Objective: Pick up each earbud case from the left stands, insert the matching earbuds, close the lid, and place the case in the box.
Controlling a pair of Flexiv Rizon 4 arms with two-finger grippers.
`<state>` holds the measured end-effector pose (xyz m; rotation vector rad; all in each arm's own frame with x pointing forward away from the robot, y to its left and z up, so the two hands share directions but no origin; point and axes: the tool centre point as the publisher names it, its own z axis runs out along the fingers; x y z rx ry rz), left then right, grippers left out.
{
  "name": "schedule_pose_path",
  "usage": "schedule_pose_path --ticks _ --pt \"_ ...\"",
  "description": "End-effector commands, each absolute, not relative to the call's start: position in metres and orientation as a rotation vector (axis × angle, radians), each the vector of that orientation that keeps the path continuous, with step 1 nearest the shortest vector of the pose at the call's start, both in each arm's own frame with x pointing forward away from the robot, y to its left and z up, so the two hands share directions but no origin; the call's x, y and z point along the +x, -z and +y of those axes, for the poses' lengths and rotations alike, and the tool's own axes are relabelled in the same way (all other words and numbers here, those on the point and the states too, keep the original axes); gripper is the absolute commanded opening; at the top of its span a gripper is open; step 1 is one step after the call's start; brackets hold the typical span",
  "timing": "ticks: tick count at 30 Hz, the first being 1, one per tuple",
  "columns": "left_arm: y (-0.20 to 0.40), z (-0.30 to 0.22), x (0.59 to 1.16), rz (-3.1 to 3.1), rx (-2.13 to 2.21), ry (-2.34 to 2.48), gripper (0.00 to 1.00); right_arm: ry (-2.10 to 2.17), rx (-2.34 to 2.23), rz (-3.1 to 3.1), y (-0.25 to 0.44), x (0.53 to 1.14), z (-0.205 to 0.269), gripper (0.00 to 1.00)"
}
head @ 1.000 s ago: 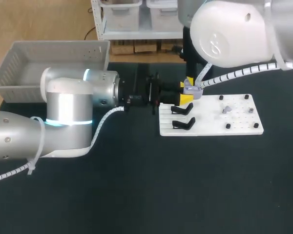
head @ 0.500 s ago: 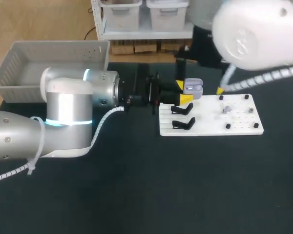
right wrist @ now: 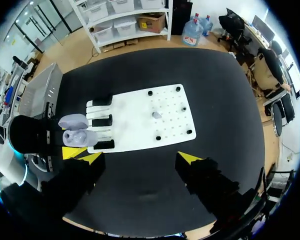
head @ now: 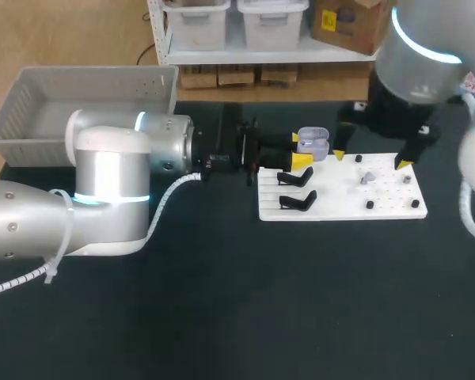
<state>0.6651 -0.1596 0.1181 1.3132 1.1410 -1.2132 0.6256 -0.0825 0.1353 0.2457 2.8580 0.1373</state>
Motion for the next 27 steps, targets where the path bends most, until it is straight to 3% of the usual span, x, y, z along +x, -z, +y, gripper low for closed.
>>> schedule_pose_path --ticks 1,6,17,18,22,24,27 --pt "-0.118 -0.159 0.664 1.140 1.309 1.209 0.00 -0.192 0.211 2.742 -0.120 0.633 -0.089 0.81" --pt "-0.118 -0.159 0.664 1.140 1.309 1.209 0.00 -0.157 0.172 2.736 -0.107 0.649 -0.088 0.73" --pt "-0.118 -0.159 0.664 1.140 1.309 1.209 0.00 -0.111 0.197 2.806 -0.062 0.677 -0.105 0.76" --pt "-0.118 -0.159 0.664 1.140 1.309 1.209 0.00 -0.122 0.207 2.813 -0.059 0.679 -0.106 0.70" --pt "-0.118 -0.159 0.664 1.140 1.309 1.209 0.00 -0.189 0.240 2.830 -0.050 0.684 -0.106 0.64" --pt "-0.118 -0.159 0.664 1.140 1.309 1.209 0.00 -0.223 0.262 2.834 -0.047 0.685 -0.107 0.51" --pt "-0.118 -0.159 0.664 1.140 1.309 1.209 0.00 -0.275 0.288 2.839 -0.043 0.686 -0.108 0.49"
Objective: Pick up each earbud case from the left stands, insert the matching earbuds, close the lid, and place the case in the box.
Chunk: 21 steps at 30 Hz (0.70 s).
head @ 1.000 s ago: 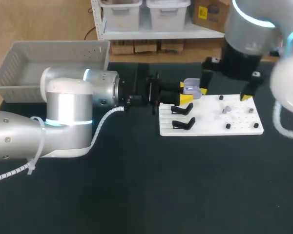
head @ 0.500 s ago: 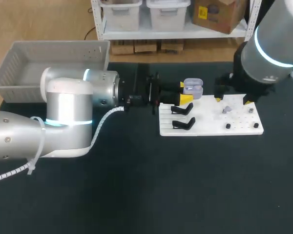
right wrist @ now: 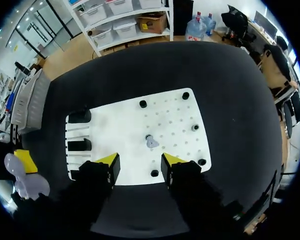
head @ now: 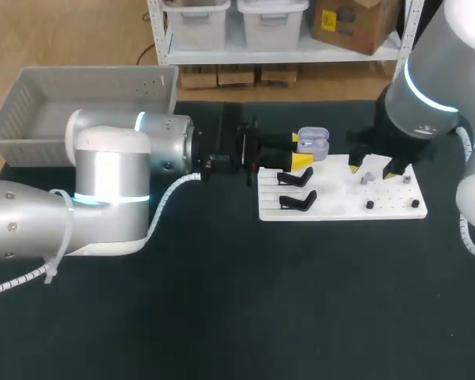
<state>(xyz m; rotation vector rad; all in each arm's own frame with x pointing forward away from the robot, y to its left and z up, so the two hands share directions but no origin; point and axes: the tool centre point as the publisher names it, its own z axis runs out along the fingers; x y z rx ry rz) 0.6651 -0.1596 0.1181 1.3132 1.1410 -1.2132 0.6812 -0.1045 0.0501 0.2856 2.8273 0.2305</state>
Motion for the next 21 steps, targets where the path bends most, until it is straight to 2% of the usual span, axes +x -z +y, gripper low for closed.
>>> schedule_pose_path --ticks 1,21 --pt "-0.118 -0.159 0.664 1.140 1.309 1.209 0.00 -0.292 0.294 2.842 -0.042 0.687 -0.109 0.49" --pt "-0.118 -0.159 0.664 1.140 1.309 1.209 0.00 -0.342 0.345 2.863 -0.021 0.695 -0.116 0.46"
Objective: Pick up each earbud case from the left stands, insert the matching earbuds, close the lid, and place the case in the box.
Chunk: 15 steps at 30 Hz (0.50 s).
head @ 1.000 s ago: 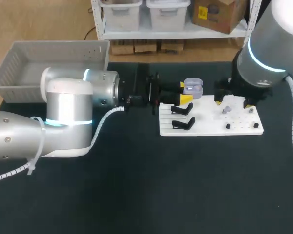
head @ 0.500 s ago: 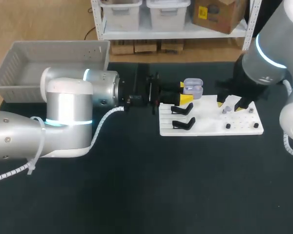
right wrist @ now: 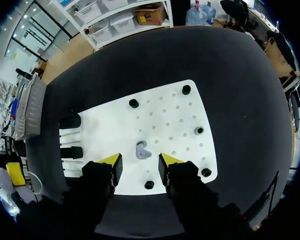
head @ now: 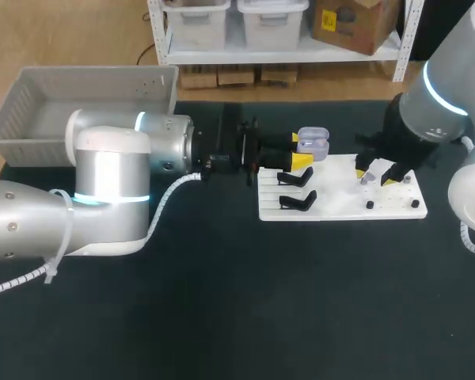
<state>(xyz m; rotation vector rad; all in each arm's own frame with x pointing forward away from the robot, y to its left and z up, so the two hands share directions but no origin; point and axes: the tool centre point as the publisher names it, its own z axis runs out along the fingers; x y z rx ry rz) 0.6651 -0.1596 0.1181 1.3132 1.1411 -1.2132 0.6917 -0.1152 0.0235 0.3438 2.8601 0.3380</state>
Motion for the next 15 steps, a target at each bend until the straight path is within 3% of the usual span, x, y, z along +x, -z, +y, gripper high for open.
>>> schedule_pose_path --ticks 1,15 --pt "-0.1176 -0.1595 0.6639 1.140 1.309 1.209 0.00 -0.343 0.348 2.863 -0.0202 0.6953 -0.1162 0.45" --pt "-0.1176 -0.1595 0.6639 1.140 1.309 1.209 0.00 -0.356 0.353 2.867 -0.0177 0.6979 -0.1150 0.39"
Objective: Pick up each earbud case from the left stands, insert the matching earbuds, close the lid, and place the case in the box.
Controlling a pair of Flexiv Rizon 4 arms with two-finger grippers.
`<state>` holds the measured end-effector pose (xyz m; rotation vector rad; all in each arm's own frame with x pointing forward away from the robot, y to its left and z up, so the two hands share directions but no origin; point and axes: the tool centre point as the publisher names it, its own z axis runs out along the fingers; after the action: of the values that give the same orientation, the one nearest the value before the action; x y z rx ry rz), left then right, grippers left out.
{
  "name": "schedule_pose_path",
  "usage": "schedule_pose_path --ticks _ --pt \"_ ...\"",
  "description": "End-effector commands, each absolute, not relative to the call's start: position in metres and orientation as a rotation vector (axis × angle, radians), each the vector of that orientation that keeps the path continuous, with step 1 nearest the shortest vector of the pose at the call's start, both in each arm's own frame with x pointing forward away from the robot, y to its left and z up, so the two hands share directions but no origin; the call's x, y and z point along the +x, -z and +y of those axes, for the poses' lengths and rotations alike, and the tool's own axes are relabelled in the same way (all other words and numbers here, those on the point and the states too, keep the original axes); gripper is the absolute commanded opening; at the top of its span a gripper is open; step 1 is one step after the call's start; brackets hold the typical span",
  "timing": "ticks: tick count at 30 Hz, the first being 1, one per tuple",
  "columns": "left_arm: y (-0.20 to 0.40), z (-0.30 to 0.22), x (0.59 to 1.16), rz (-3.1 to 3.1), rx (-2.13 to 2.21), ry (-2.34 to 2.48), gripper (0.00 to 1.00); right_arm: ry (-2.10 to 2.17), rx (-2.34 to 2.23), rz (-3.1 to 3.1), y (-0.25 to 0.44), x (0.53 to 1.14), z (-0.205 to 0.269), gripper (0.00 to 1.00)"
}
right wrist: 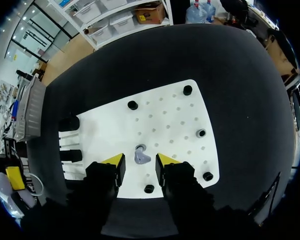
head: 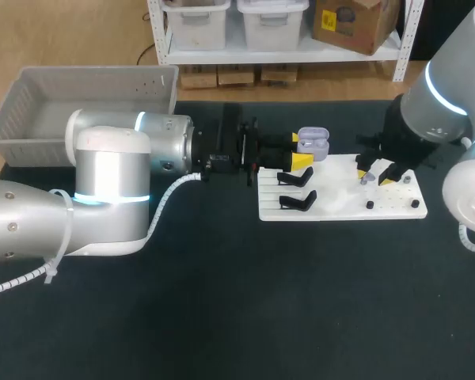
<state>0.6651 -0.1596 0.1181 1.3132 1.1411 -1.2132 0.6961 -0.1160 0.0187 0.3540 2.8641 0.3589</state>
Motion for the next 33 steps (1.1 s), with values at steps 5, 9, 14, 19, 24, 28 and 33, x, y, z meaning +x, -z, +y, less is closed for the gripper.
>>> schedule_pose_path --ticks 5,9,14,19,24,28,33 --pt "-0.1176 -0.1595 0.6639 1.140 1.309 1.209 0.00 -0.353 0.351 2.871 -0.0160 0.6997 -0.1149 0.37" --pt "-0.1176 -0.1595 0.6639 1.140 1.309 1.209 0.00 -0.352 0.344 2.876 -0.0152 0.7009 -0.1132 0.36" --pt "-0.1176 -0.1595 0.6639 1.140 1.309 1.209 0.00 -0.350 0.342 2.880 -0.0148 0.7010 -0.1129 0.33" --pt "-0.1176 -0.1595 0.6639 1.140 1.309 1.209 0.00 -0.348 0.345 2.884 -0.0140 0.7012 -0.1130 0.29" --pt "-0.1176 -0.1595 0.6639 1.140 1.309 1.209 0.00 -0.343 0.345 2.887 -0.0136 0.7010 -0.1129 0.22" --pt "-0.1176 -0.1595 0.6639 1.140 1.309 1.209 0.00 -0.337 0.350 2.884 -0.0137 0.7006 -0.1138 0.00" --pt "-0.1176 -0.1595 0.6639 1.140 1.309 1.209 0.00 -0.344 0.364 2.867 -0.0225 0.6976 -0.1153 0.00"
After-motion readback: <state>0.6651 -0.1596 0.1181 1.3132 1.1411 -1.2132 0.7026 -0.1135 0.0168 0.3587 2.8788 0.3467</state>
